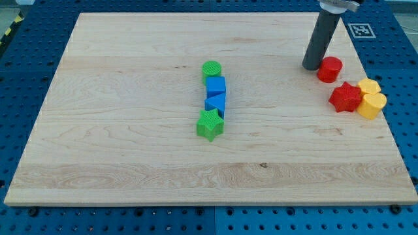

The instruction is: Push the red circle towards the red star

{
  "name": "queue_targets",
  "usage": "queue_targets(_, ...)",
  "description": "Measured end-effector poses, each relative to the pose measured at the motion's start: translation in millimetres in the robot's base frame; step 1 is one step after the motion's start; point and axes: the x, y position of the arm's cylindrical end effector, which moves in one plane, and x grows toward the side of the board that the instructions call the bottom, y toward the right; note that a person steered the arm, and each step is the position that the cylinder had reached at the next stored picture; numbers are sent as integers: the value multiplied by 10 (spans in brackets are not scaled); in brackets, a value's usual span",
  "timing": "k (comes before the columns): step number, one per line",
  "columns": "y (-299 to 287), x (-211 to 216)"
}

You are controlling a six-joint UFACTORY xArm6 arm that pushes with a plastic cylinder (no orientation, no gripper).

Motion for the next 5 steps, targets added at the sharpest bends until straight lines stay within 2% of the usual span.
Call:
queue_targets(1,-15,-155)
queue_targets(2,255,-218)
queue_targets(4,399,142)
queue_targets(5,399,191)
